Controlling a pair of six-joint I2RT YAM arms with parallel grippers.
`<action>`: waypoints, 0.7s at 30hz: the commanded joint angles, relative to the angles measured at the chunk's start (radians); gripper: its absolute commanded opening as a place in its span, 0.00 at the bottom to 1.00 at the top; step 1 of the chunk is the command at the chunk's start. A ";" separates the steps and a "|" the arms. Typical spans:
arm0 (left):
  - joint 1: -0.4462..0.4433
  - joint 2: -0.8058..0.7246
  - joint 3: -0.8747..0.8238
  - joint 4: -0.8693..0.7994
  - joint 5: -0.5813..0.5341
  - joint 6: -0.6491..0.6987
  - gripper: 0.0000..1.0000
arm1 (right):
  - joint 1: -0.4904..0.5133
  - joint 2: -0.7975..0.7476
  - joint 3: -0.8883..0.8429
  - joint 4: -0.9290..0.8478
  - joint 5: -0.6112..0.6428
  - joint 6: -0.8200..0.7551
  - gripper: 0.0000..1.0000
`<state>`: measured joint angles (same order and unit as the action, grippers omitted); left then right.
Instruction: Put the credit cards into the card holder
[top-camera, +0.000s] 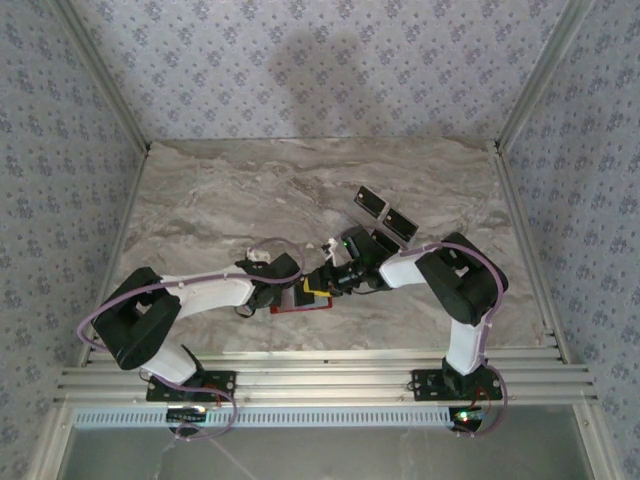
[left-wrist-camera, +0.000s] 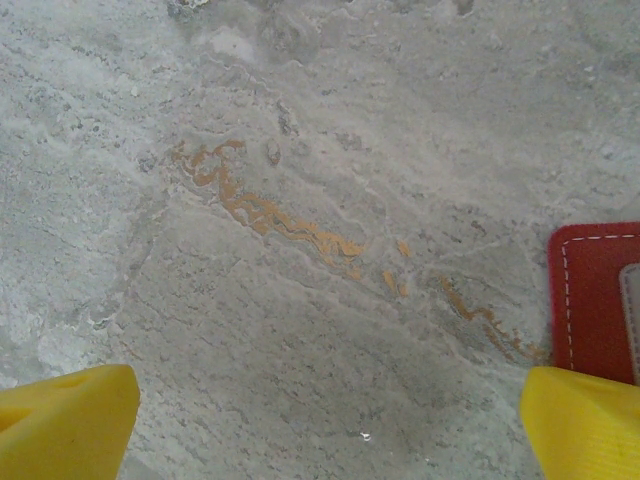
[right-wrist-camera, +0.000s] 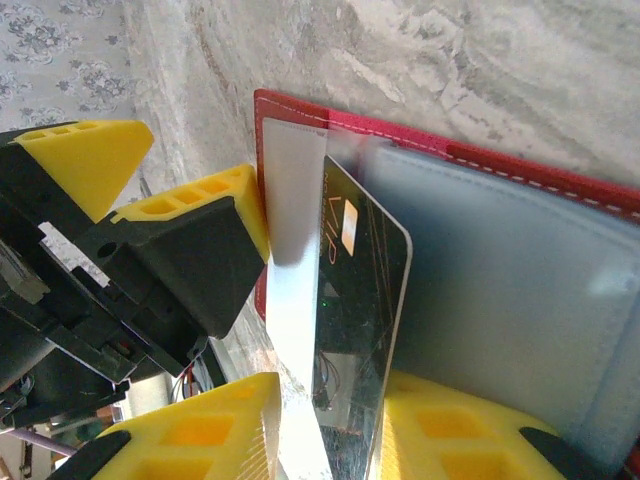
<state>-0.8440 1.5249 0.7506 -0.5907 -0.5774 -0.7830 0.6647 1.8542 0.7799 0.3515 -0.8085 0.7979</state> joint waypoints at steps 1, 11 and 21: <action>0.019 0.010 -0.002 -0.004 -0.016 0.004 0.99 | -0.022 -0.006 -0.008 -0.114 0.064 -0.023 0.32; 0.018 0.018 -0.004 0.000 -0.011 0.004 0.99 | -0.024 0.005 0.002 -0.126 0.063 -0.031 0.11; 0.018 0.028 -0.004 0.006 -0.009 0.005 0.99 | -0.024 0.017 0.025 -0.156 0.049 -0.048 0.00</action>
<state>-0.8413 1.5261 0.7513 -0.5838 -0.5770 -0.7830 0.6495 1.8496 0.7937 0.2642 -0.7830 0.7689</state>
